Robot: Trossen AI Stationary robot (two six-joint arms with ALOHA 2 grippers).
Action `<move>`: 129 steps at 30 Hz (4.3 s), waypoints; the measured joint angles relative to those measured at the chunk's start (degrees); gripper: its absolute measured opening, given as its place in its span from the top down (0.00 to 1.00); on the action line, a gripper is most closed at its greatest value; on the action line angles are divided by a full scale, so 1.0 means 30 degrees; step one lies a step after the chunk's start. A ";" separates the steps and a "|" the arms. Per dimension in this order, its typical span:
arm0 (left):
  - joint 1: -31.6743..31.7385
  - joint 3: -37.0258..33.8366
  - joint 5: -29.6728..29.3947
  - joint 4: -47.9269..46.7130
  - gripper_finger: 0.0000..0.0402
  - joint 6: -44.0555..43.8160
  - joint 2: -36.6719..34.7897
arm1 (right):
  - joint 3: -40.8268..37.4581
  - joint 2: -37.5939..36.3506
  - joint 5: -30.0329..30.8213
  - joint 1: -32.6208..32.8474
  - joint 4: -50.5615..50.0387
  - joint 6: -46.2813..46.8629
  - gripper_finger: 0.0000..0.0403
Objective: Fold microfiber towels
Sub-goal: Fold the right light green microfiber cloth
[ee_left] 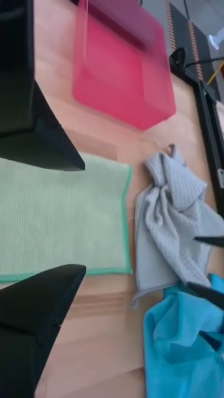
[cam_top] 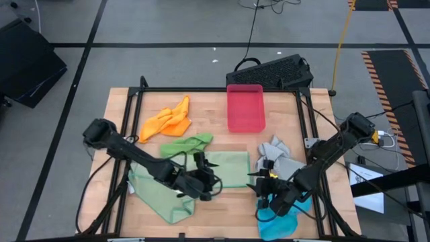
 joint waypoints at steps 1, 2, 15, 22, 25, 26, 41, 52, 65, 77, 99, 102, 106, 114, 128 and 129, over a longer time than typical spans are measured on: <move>0.0000 0.0166 0.0002 -0.0018 0.34 -0.0049 0.0296 | 0.0000 0.0006 0.0000 0.0000 -0.0065 -0.0338 0.57; 0.0000 0.0389 0.0000 -0.0041 0.34 -0.0130 0.0618 | 0.0000 0.0006 -0.0002 0.0000 -0.0172 -0.0610 0.57; -0.0418 0.4407 0.0015 -0.0008 0.33 -0.0551 0.5236 | 0.0000 0.0021 -0.0051 0.0113 -0.3377 0.0265 0.57; -0.0060 0.7572 0.0009 0.0178 0.33 0.0802 0.8213 | -0.0064 0.0012 -0.0059 0.0638 -0.4788 0.0841 0.58; 0.0334 0.8455 0.0020 0.0414 0.33 0.1306 0.9305 | -0.0811 -0.0338 -0.0041 0.0682 -0.4429 0.0822 0.58; 0.0471 0.8738 0.0022 0.0660 0.33 0.1352 0.9646 | -0.1223 -0.0535 -0.0029 0.0657 -0.4081 0.0836 0.58; 0.2211 0.9153 0.3124 0.2598 0.34 0.0875 1.1905 | -0.8059 -0.6087 -0.0080 0.0307 0.4827 -0.1743 0.58; 0.3137 0.9102 0.5268 0.3154 0.39 0.0729 1.2674 | -0.8699 -0.6580 -0.0087 -0.0306 0.6176 -0.2971 0.58; 0.2986 0.8852 0.5869 0.2136 0.96 0.2082 1.2071 | -0.8978 -0.6417 -0.0030 -0.0313 0.6389 -0.2222 0.58; 0.1801 0.8803 0.6162 -0.0373 0.98 0.3597 0.9064 | -1.1235 -0.4039 -0.1992 -0.0427 1.3383 -0.7608 0.37; 0.1479 0.8840 0.4915 -0.1735 0.98 0.4484 0.6308 | -0.8938 0.4825 -0.2754 -0.1355 1.9053 -0.8394 0.21; 0.1501 0.8854 0.4852 -0.1851 0.98 0.4556 0.6151 | -0.8376 0.5298 -0.1509 -0.1388 1.9098 -0.8720 0.22; 0.1501 0.8854 0.4661 -0.2082 0.99 0.4646 0.6015 | -0.8089 0.5542 -0.0404 -0.1435 1.9318 -0.9249 0.22; 0.1501 0.8854 0.4357 -0.2310 0.99 0.4595 0.6030 | -0.8087 0.5536 0.0509 -0.1252 2.0040 -0.9301 0.33; 0.1501 0.8854 0.3635 -0.3011 0.97 0.5133 0.4763 | -0.8087 0.3909 0.0474 -0.0823 1.9847 -0.9656 0.90; 0.1482 0.8854 0.3606 -0.3080 0.98 0.5398 0.4532 | -0.8091 0.3415 0.0472 -0.0823 1.9709 -0.9950 0.93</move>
